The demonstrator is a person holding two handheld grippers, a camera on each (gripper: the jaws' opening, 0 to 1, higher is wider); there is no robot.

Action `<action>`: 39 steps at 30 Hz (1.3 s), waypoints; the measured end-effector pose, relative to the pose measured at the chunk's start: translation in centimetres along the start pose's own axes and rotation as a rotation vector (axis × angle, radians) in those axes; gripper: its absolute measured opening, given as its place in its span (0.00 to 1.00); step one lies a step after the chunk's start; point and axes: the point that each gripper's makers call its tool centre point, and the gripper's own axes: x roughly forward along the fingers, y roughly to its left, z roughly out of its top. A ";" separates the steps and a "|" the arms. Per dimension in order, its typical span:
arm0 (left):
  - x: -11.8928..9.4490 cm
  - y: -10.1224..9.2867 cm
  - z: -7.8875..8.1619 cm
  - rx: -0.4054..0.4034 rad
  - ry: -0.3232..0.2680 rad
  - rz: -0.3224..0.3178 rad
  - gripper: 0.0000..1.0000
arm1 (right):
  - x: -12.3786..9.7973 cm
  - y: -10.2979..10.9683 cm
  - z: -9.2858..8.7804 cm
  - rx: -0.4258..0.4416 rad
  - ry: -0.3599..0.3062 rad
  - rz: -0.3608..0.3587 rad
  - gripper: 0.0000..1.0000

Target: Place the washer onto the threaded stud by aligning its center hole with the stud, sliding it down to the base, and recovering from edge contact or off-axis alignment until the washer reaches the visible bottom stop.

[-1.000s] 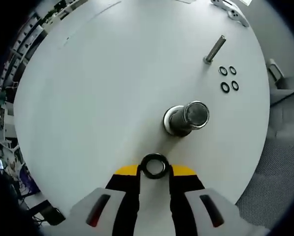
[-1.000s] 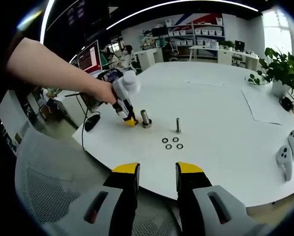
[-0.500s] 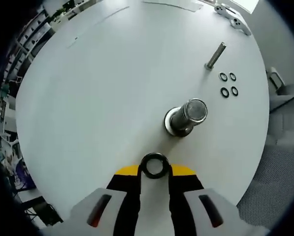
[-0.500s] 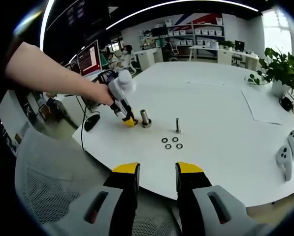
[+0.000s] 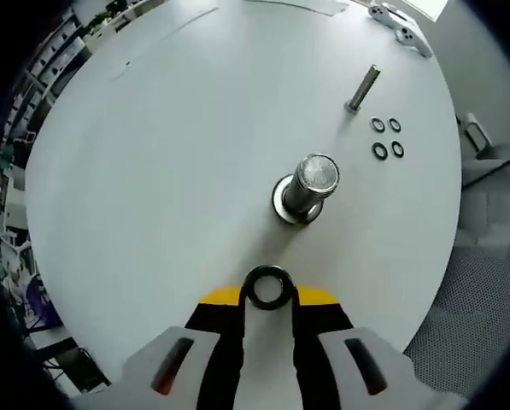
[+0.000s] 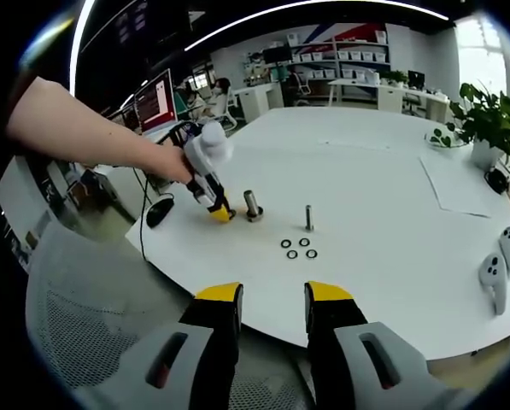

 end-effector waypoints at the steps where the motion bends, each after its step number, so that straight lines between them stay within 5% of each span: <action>1: -0.6 -0.2 0.4 -0.005 -0.011 -0.001 0.18 | 0.0 0.0 0.0 0.000 0.000 0.000 0.31; 28: -6.7 -0.3 5.6 0.060 -0.160 0.022 0.18 | 0.0 0.1 0.1 0.001 -0.005 0.007 0.31; 39: -6.0 -1.8 7.0 0.115 -0.152 -0.006 0.18 | -0.1 0.1 0.1 0.003 -0.010 0.006 0.31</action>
